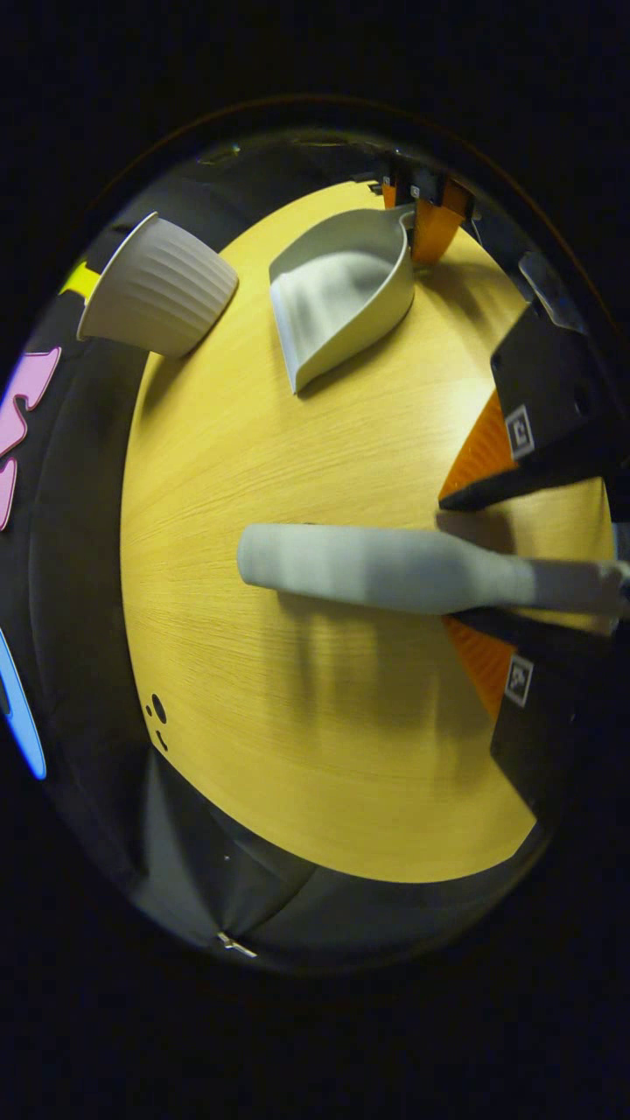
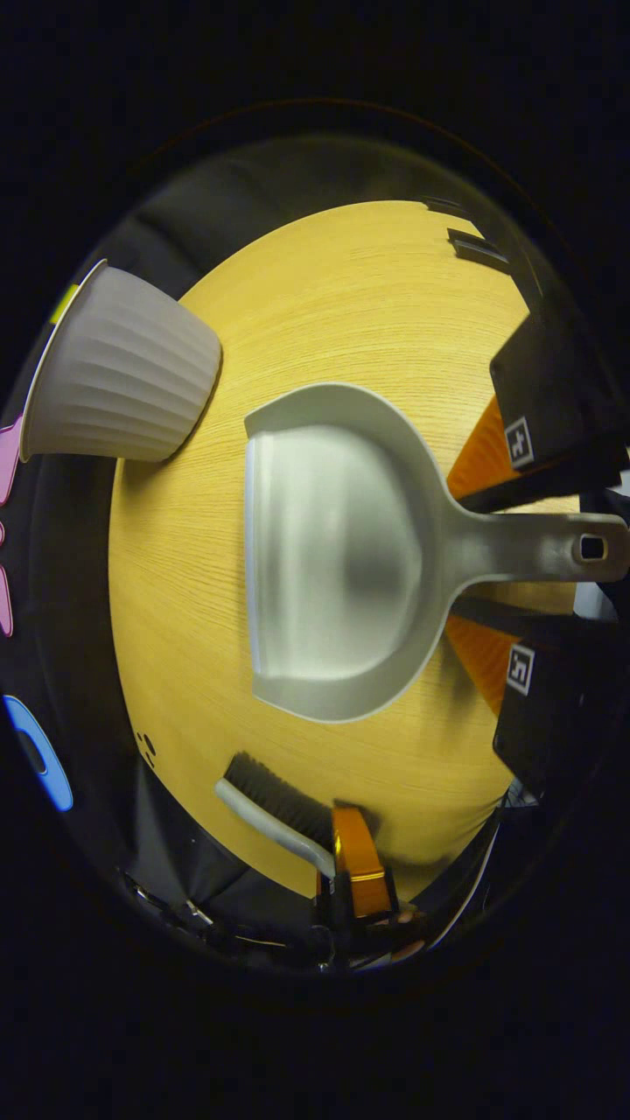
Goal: Pick up the small broom and dustpan from the desktop, sweep the trash into the dustpan with the broom, and then empty the trash into the garbage bin.
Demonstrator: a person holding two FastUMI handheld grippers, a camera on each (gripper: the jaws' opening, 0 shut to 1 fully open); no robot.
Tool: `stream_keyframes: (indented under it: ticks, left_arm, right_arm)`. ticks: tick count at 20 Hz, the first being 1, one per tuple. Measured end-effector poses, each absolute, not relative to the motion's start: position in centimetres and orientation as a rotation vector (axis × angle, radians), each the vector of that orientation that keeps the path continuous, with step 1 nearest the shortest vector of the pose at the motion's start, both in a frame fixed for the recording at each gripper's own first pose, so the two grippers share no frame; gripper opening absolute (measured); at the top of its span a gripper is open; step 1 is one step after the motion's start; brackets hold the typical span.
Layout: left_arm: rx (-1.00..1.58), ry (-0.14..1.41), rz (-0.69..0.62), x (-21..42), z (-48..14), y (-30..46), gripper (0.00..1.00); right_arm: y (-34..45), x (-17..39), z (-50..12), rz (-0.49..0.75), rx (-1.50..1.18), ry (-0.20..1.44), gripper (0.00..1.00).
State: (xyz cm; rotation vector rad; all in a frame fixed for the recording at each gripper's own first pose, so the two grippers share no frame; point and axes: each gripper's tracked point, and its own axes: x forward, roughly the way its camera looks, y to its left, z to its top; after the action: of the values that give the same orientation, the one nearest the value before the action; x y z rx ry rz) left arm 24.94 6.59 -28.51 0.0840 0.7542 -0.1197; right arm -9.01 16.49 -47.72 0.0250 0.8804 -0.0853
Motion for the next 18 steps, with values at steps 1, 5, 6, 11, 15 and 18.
stream_keyframes:
  ticks: [1,5,6,11,15,18]
  left_arm:
    - [0.078,0.734,-0.126,24.8,-28.1,6.6,0.85]
    - [0.092,0.632,-0.154,23.8,-24.9,6.5,0.96]
    - [0.099,0.602,-0.156,22.9,-24.2,6.9,0.96]
    - [0.100,0.401,-0.173,19.0,-17.5,6.3,0.96]
    - [0.123,0.213,-0.170,14.7,-12.2,5.0,0.96]
    - [0.092,0.088,-0.167,12.1,-9.3,3.9,0.96]
  right_arm:
    - [16.4,-8.8,-47.2,-0.085,0.031,0.869,0.69]
    - [16.2,-9.1,-44.5,-0.108,0.055,0.816,0.99]
    - [16.2,-9.3,-43.6,-0.110,0.061,0.792,1.00]
    - [16.5,-10.0,-35.8,-0.119,0.078,0.606,1.00]
    - [18.0,-10.0,-27.8,-0.065,0.115,0.335,0.99]
    - [18.6,-11.2,-25.2,-0.049,0.107,0.230,0.99]
